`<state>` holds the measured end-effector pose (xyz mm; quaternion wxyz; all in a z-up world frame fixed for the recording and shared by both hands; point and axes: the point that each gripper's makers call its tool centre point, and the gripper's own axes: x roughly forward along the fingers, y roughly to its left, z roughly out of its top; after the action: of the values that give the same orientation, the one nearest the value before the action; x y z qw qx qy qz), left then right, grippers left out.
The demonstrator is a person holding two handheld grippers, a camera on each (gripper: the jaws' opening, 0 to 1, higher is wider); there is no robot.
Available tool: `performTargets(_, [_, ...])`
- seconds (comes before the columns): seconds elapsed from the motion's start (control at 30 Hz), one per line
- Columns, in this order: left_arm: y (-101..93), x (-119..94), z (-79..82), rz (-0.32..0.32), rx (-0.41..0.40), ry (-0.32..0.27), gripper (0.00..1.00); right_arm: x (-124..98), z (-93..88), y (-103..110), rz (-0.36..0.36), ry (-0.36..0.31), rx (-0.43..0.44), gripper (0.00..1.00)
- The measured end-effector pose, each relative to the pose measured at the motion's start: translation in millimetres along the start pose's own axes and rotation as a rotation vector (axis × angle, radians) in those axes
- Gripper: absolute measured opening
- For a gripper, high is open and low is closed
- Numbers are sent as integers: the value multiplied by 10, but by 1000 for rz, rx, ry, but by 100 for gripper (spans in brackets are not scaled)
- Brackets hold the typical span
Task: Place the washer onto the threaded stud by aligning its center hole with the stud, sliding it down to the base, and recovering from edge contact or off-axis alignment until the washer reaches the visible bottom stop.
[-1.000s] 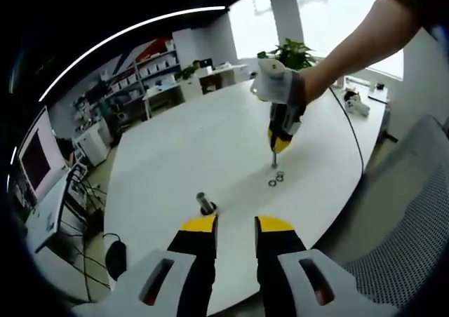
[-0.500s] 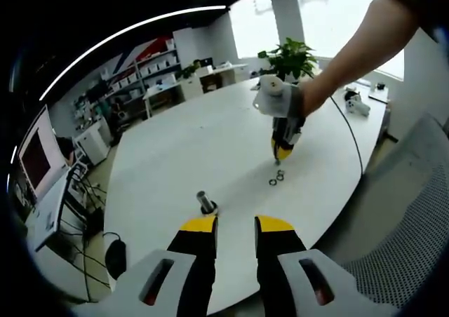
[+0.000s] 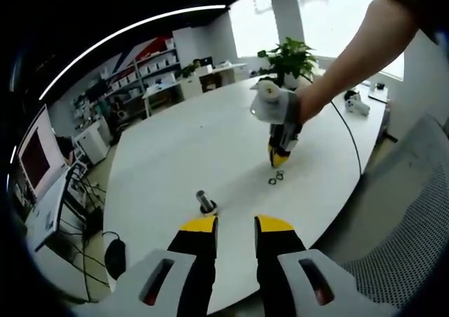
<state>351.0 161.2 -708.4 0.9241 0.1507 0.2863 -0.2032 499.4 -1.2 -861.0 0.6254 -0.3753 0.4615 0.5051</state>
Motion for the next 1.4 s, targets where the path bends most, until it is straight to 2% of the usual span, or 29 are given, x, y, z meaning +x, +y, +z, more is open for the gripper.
performTargets(0.3, [8, 5, -8, 0, -1, 5, 19, 27, -47, 6, -18, 24, -59, 15])
performTargets(0.43, [10, 6, -10, 1, -1, 7, 19, 11, -42, -4, -3, 3, 1, 15])
performTargets(0.63, [17, 7, -9, 2, -3, 7, 19, -65, -74, -23, -3, -18, 9, 18])
performTargets(0.9, [27, 9, -11, 6, -3, 8, 19, -106, -192, 82, 23, -33, 58, 19])
performTargets(1.07, [26, 11, -12, 6, -3, 8, 18, -111, -152, 181, 29, -74, 55, 18])
performTargets(1.27, [13, 15, -23, 4, 2, 14, 18, -43, -106, 347, 64, -86, -6, 18])
performTargets(1.4, [12, 16, -24, 5, 4, 15, 18, -15, -75, 321, 24, -83, -73, 18])
